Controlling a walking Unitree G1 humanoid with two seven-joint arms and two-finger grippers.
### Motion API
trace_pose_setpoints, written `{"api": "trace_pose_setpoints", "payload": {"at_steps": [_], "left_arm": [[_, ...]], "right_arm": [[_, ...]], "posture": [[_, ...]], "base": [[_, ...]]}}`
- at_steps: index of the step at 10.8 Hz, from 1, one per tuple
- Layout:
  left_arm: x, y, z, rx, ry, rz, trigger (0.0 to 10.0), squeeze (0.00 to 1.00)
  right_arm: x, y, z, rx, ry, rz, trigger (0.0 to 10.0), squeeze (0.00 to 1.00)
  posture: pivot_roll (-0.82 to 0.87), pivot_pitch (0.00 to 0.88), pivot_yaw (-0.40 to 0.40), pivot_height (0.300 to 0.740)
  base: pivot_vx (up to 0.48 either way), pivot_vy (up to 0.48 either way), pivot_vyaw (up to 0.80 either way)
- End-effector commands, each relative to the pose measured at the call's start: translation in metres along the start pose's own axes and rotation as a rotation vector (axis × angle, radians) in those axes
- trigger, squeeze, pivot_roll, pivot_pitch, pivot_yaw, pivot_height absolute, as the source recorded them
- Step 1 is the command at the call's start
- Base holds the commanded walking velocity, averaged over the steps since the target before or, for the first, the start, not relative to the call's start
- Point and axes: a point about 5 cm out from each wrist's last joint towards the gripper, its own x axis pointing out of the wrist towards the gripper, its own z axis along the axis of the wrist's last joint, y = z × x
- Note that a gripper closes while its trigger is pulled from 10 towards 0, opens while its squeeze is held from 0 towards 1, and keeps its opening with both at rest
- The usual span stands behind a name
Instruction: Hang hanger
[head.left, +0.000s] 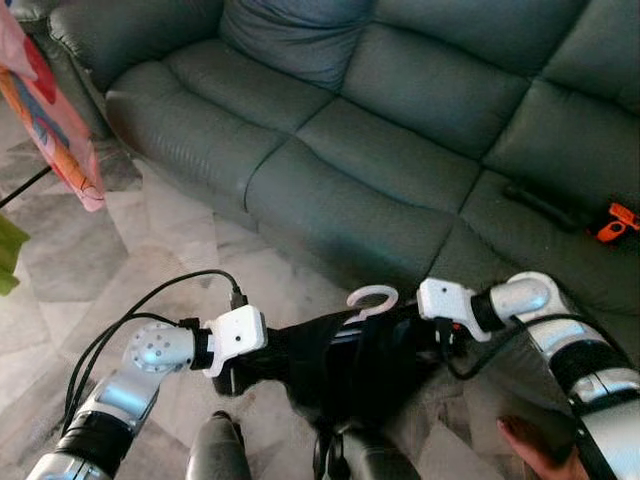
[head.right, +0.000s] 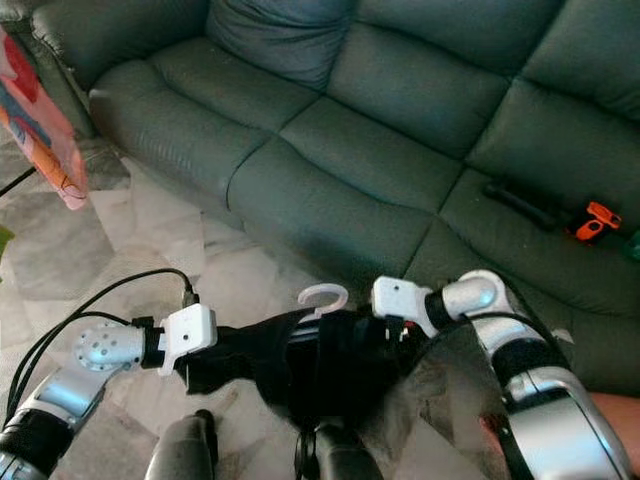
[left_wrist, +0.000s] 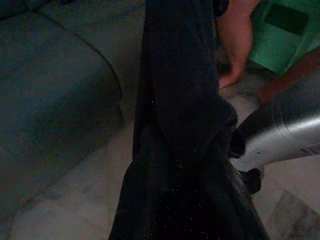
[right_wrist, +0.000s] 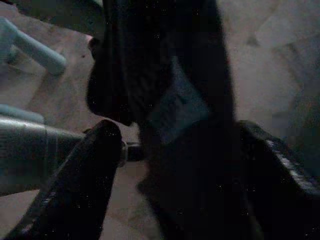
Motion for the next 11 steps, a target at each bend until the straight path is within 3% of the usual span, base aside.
{"api": "trace_pose_setpoints", "payload": {"at_steps": [1, 5, 7, 11], "left_arm": [[0.003, 0.000, 0.011, 0.021, -0.054, -0.008, 0.0, 0.00], [0.002, -0.002, 0.011, -0.003, -0.057, -0.017, 0.0, 0.00], [0.002, -0.004, 0.011, -0.010, -0.054, -0.025, 0.0, 0.00], [0.004, -0.005, 0.012, -0.016, -0.055, -0.034, 0.0, 0.00]], "right_arm": [[0.000, 0.000, 0.001, -0.007, 0.019, 0.052, 0.0, 0.00], [-0.014, -0.010, 0.000, -0.035, 0.112, 0.056, 0.0, 0.00], [-0.030, -0.005, -0.020, -0.036, 0.286, 0.071, 0.0, 0.00], [-0.030, -0.009, -0.018, -0.042, 0.263, 0.040, 0.0, 0.00]], "posture": [[0.01, 0.159, -0.082, 0.740], [0.02, 0.161, -0.083, 0.740], [0.01, 0.163, -0.084, 0.740], [0.01, 0.164, -0.083, 0.740]], "base": [[0.000, 0.000, 0.00], [0.000, 0.000, 0.00], [0.000, 0.000, 0.00], [0.000, 0.000, 0.00]]}}
